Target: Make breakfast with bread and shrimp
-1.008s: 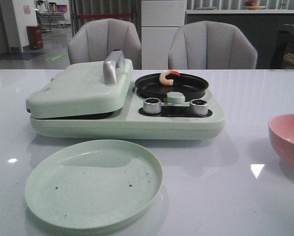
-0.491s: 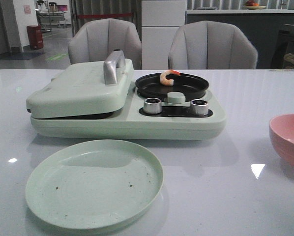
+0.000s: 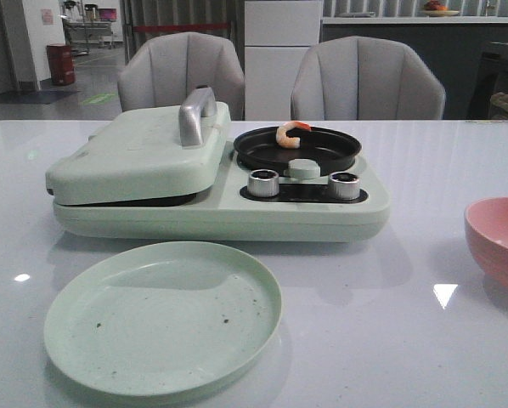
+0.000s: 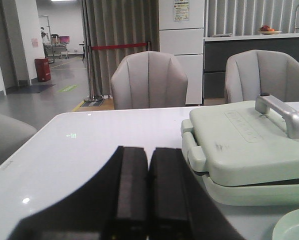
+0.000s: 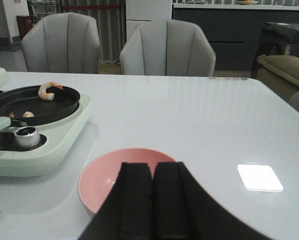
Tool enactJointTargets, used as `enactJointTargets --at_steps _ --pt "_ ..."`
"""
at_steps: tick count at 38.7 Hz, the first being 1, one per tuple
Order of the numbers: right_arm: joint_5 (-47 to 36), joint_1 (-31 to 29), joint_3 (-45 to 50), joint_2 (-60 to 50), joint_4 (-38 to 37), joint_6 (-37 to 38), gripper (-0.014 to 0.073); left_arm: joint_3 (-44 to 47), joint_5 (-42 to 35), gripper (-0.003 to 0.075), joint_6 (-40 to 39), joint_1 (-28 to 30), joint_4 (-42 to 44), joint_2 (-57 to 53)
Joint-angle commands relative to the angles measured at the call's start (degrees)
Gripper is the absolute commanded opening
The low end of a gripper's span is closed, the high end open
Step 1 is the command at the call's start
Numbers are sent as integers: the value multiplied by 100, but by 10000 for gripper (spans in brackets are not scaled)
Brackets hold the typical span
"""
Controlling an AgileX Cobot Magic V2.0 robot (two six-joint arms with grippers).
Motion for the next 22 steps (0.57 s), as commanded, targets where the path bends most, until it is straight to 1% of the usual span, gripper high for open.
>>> enactJointTargets --at_steps 1,5,22 --pt "-659 -32 -104 -131 13 3 44 46 -507 101 -67 -34 -28 -121" --pt "-855 -32 -104 -131 33 3 44 46 -507 101 -67 -34 -28 -121" --pt "-845 -32 -104 -131 33 3 44 46 -507 101 -67 -34 -28 -121"
